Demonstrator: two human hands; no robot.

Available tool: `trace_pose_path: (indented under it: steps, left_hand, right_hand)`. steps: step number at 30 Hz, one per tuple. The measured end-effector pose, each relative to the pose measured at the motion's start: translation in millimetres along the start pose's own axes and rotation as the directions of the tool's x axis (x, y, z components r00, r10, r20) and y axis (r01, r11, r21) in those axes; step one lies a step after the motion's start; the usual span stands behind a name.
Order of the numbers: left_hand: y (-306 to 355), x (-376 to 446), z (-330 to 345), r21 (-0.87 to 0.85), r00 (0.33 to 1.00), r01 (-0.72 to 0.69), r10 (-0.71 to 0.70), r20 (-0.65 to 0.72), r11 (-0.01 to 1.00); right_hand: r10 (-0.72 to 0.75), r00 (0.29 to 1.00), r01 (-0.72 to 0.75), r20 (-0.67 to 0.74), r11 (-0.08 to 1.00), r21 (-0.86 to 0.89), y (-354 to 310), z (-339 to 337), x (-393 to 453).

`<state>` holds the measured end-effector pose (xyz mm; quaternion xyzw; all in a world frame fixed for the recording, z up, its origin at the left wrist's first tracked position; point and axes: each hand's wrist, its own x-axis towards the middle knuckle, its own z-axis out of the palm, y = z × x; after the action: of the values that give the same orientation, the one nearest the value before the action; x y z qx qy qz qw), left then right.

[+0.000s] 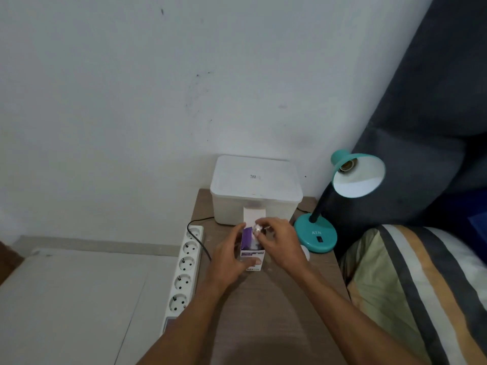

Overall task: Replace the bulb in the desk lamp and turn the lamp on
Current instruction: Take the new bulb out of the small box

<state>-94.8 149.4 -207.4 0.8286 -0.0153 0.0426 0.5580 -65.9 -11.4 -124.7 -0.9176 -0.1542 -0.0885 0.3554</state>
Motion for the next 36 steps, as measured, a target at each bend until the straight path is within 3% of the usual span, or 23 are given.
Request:
trace_pose_path:
  steps: [3, 7, 9, 12, 14, 15, 21, 29, 36]
  left_hand:
    - [-0.9, 0.4, 1.1, -0.031, 1.0, -0.008, 0.008, 0.001, 0.999]
    - [2.2, -1.7, -1.0, -0.024, 1.0, -0.003, 0.003, -0.003, 1.0]
    - [4.7, -2.2, -1.9, -0.035, 1.0, -0.008, 0.008, -0.001, 0.999]
    - [8.8, -3.3, -1.6, -0.043, 1.0, -0.016, 0.016, 0.0, 0.999]
    - [10.3, -3.5, -1.7, -0.056, 1.0, -0.007, 0.006, -0.005, 0.998]
    - [10.2, -3.3, -1.7, -0.061, 1.0, -0.007, 0.007, -0.004, 0.998]
    - [9.3, -3.3, -0.2, -0.054, 1.0, -0.005, 0.004, -0.006, 0.999]
    - [8.1, -4.7, 1.4, -0.014, 1.0, 0.0, 0.0, -0.004, 1.0]
    - [11.8, -6.1, 2.5, 0.015, 1.0, -0.019, 0.019, -0.014, 1.0]
  right_hand:
    - [0.032, 0.988, 0.005, -0.151, 0.97, 0.242, -14.6, -7.5, 5.3]
    - [0.284, 0.909, -0.094, -0.306, 0.852, 0.514, -27.7, -17.0, 13.5]
    - [0.418, 0.878, -0.228, -0.234, 0.795, 0.562, -22.8, -18.3, 17.1]
    - [0.62, 0.785, -0.497, 0.007, 0.622, 0.606, -10.6, -16.6, 22.8]
    - [0.669, 0.722, -0.604, 0.174, 0.489, 0.629, -7.2, -14.8, 24.8]
    - [0.661, 0.719, -0.62, 0.213, 0.473, 0.625, -5.4, -14.0, 25.5]
    - [0.457, 0.876, -0.465, 0.151, 0.721, 0.514, 0.7, -16.1, 16.8]
    - [0.323, 0.921, -0.389, 0.217, 0.766, 0.511, 10.5, -19.1, -22.9]
    - [0.321, 0.937, -0.347, 0.138, 0.799, 0.491, 6.0, -5.8, -28.0]
